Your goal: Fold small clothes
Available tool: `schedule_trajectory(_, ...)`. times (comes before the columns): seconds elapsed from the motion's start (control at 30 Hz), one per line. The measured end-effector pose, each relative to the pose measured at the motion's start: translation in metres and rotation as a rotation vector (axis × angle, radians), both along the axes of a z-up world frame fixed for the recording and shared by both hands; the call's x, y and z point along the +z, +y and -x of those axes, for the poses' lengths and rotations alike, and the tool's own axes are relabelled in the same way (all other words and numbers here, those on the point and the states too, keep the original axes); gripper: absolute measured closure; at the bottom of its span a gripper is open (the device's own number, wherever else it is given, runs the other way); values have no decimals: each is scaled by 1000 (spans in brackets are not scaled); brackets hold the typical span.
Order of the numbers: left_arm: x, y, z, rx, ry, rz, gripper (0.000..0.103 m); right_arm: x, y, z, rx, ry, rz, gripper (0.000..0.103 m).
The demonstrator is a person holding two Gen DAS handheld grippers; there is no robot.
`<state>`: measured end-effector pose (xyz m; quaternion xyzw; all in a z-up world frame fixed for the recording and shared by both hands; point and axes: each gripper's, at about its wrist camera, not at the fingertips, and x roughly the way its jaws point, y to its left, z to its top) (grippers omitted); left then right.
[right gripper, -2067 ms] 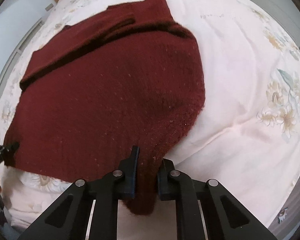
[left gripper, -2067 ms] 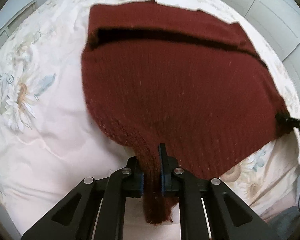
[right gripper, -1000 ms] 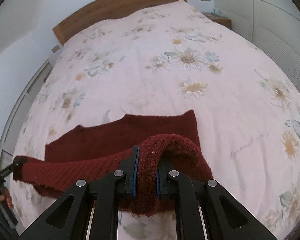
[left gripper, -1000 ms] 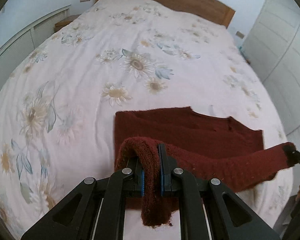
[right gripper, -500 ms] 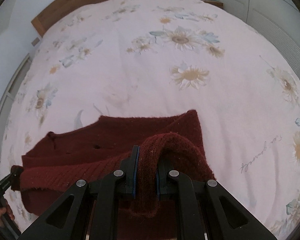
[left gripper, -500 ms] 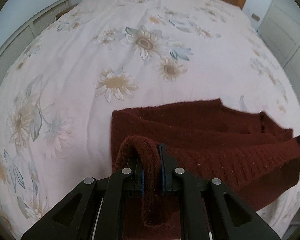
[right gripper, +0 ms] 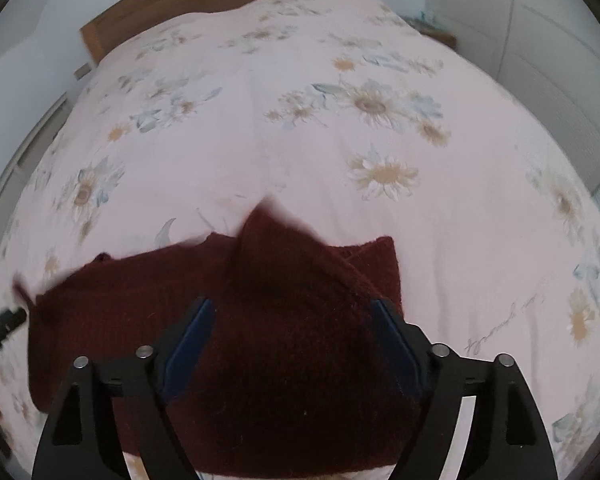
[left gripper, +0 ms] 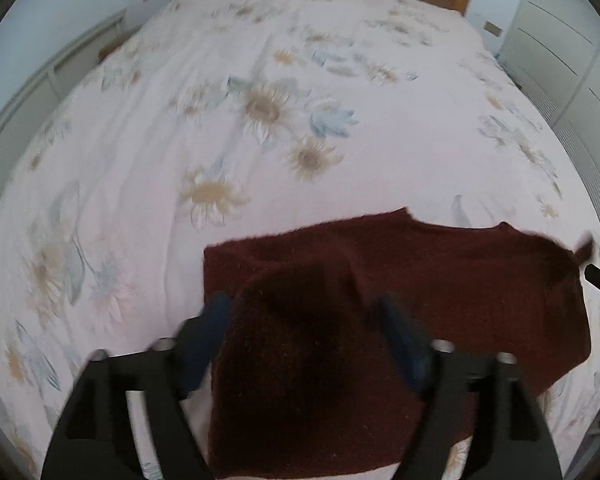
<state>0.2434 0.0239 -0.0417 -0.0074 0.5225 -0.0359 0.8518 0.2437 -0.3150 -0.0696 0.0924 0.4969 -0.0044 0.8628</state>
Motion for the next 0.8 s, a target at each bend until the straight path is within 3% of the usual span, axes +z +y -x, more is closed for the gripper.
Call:
schedule_trajectory(0.07, 9, -7, 5, -12, -31, 3, 8, 4, 12, 8, 32, -22, 20, 14)
schedule_trajectory(0.13, 19, -15, 13, -26, -79, 3, 1, 6, 23, 16, 62, -40, 33, 0)
schedule_trajectory(0.3, 20, -34, 34, -69, -128, 15, 1, -1, 62, 39, 156, -68, 102, 0)
schedule_trajectory(0.5, -27, -59, 57, -145, -80, -39, 1, -42, 91, 60, 210, -20, 142, 0)
schedule_trajectory(0.67, -72, -60, 63, -146, -3, -108, 1, -75, 85, 66, 190, 28, 169, 0)
schedule_trajectory(0.8, -84, -44, 64, -114, 12, -104, 1, -85, 59, 68, 141, 37, 127, 0)
